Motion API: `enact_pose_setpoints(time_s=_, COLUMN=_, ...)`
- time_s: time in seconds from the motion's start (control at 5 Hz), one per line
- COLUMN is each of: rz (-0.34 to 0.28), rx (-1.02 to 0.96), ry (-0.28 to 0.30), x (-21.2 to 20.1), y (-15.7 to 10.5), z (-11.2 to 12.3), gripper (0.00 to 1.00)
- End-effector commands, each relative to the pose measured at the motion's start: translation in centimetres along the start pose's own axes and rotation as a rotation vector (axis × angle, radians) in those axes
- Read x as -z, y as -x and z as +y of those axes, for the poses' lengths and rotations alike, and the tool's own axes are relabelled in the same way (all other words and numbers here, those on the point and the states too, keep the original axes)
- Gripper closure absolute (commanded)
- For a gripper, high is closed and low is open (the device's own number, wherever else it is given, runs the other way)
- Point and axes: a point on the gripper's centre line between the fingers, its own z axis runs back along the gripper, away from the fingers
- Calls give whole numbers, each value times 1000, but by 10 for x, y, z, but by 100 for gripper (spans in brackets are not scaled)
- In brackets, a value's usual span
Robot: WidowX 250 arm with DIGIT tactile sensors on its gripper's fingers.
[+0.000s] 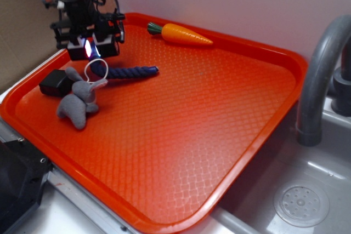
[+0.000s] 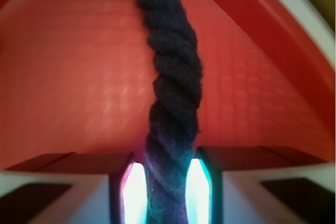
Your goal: Grab the blue rope.
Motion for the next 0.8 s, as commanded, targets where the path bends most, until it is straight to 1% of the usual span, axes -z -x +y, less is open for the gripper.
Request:
enact_pose_setpoints(time_s=0.0, rz=-63, rx=369, ry=138, x=-98, y=57, z=-28, gripper=100)
enact_pose_setpoints(time_s=0.2, rz=-78, rx=520, ry=225, x=-137, y=104, z=-34, gripper=100)
enact_pose_setpoints(time_s=0.4, rz=-85, rx=556, ry=260, x=-156, y=125, z=-36, gripper=100)
enact_pose_setpoints(time_s=0.6, rz=-43, rx=550, ry=306, x=-160, y=123, z=-33, gripper=100)
